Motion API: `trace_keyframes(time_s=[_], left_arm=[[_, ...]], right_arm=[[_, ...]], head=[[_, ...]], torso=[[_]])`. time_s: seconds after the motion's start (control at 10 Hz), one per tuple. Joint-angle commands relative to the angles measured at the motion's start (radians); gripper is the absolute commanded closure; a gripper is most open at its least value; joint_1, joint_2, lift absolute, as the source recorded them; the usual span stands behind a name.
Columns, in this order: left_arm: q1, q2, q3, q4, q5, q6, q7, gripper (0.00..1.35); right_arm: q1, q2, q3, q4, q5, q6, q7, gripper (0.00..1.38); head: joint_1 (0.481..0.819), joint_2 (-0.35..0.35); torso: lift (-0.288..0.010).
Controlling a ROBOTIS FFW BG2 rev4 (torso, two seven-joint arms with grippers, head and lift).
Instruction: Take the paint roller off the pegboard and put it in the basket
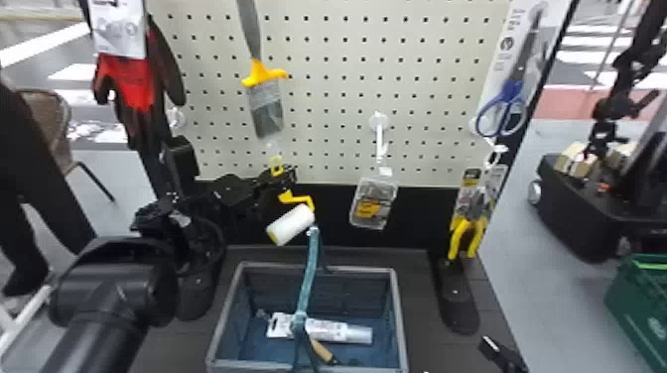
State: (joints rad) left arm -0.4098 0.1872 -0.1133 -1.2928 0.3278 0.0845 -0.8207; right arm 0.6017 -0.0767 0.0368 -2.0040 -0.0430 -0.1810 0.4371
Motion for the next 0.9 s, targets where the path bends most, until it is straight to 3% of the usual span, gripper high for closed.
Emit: trace_keyframes(time_s=[0.0,0.6,0.8], left_arm=[[0.000,0.000,0.000,-0.004,0.004,0.000,0.000,1.22],[0.011,0.000,-0.002,-0.009,0.008,-0.003,-0.002,1.22],[0.043,0.000,0.003,-0.073,0.004,0.000,0.008,1.22]], right_arm=[[0.000,0.000,0.000,0.000,-0.001,0.000,0.000,0.25],[0.009,0.000,-0.002,-0.005,0.000,0.005,-0.003,0.25],[0.015,0.000,-0.005,-0.010,-0.001,0.008,-0.005,0.25]], head=[[0.549,0.000],[0.549,0.000],[0.549,0.000]], torso=[[-0.100],[-0.100],[-0.100]])
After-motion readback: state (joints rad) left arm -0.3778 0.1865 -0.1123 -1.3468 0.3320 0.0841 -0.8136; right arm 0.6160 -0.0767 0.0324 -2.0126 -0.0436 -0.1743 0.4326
